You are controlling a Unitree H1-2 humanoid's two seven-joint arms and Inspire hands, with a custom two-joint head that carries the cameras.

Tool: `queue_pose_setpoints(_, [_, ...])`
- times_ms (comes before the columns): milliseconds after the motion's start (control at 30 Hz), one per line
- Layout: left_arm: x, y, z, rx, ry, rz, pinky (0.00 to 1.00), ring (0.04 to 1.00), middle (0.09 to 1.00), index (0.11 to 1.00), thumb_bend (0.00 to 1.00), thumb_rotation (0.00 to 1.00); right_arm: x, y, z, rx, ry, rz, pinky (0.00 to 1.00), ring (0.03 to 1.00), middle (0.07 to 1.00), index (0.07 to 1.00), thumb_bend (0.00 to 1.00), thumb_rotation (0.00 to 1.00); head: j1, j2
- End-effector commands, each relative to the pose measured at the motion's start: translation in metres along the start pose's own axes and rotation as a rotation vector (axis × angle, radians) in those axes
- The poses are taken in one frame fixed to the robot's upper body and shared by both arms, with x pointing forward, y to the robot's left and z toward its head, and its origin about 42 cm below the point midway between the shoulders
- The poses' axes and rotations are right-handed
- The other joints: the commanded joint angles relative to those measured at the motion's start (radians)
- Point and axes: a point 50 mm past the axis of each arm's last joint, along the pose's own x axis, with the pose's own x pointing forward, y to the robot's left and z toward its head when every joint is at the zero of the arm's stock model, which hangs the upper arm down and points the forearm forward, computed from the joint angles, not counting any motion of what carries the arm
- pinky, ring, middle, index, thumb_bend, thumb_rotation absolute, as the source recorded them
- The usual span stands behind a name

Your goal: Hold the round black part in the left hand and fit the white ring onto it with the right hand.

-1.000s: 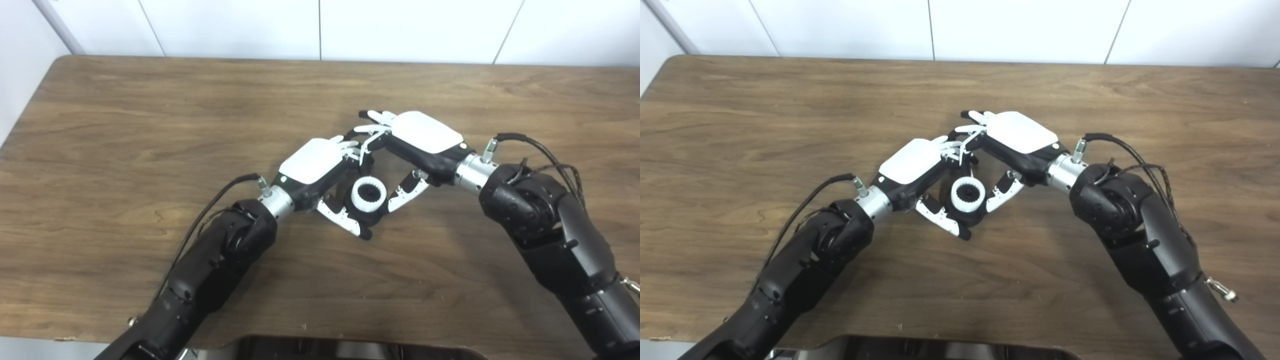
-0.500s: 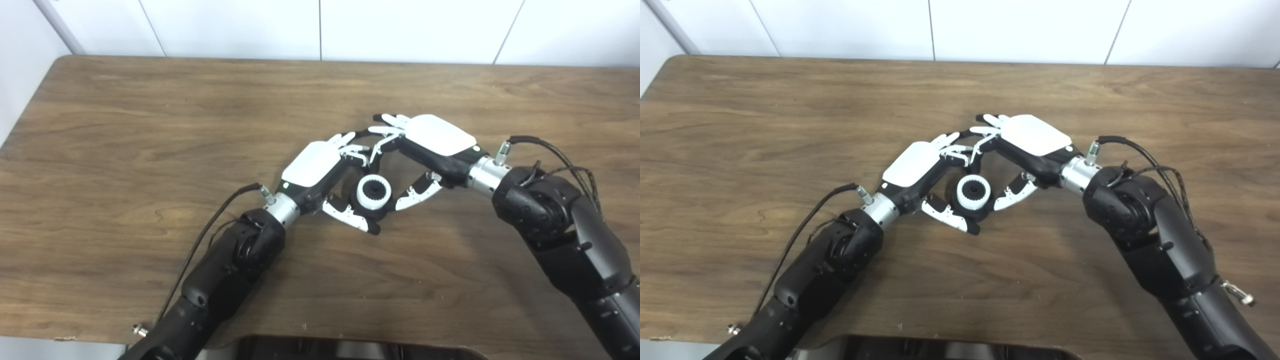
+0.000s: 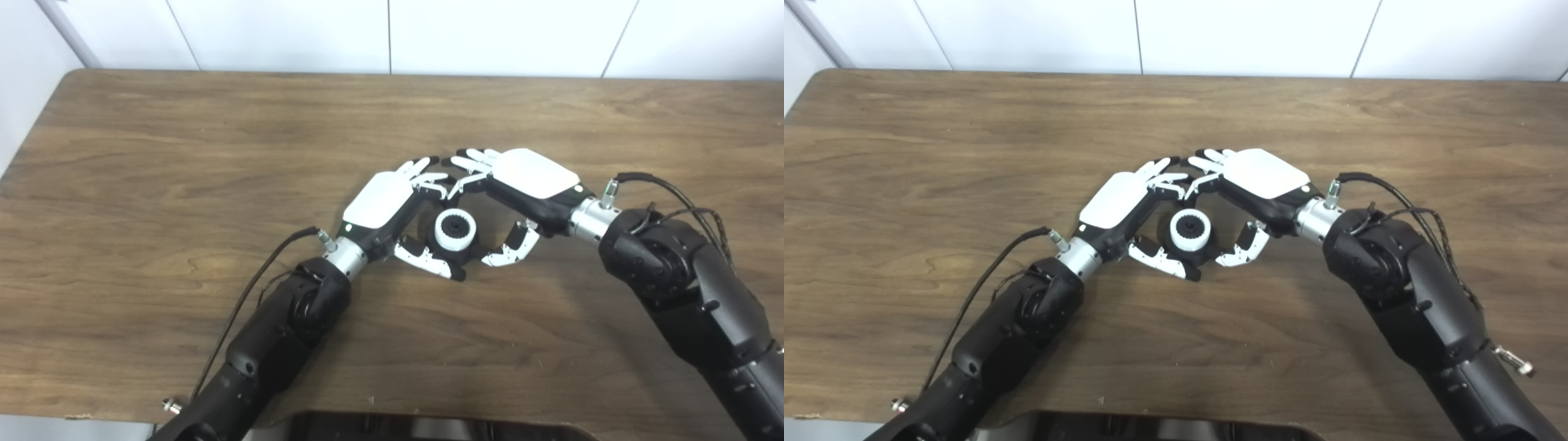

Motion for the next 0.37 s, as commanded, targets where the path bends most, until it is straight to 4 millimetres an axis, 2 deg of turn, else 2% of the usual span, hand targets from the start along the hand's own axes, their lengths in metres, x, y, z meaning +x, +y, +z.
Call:
queue_pose_setpoints(0, [0.005, -0.008, 0.002, 0.021, -0.008, -0.058, 0.99, 0.983, 0.841, 0.481, 0.52, 0.06, 0.006, 0.005, 0.011, -0.001, -0.026, 0.032, 1.0, 1.0, 0.979, 0.82, 1.0, 0.26, 0.001, -0.001])
queue_pose_setpoints(133, [0.002, -0.009, -0.002, 0.035, -0.006, -0.072, 0.98, 0.984, 0.814, 0.481, 0.52, 0.06, 0.007, 0.004, 0.01, 0.014, -0.017, 0.012, 1.0, 1.0, 0.995, 0.852, 1.0, 0.24, 0.0, -0.015])
queue_pose_setpoints(333, [-0.006, -0.007, -0.014, 0.044, -0.005, -0.078, 0.99, 0.976, 0.833, 0.481, 0.52, 0.06, 0.008, -0.003, 0.004, 0.006, 0.007, -0.028, 1.0, 1.0, 1.0, 0.873, 1.0, 0.22, -0.001, -0.026])
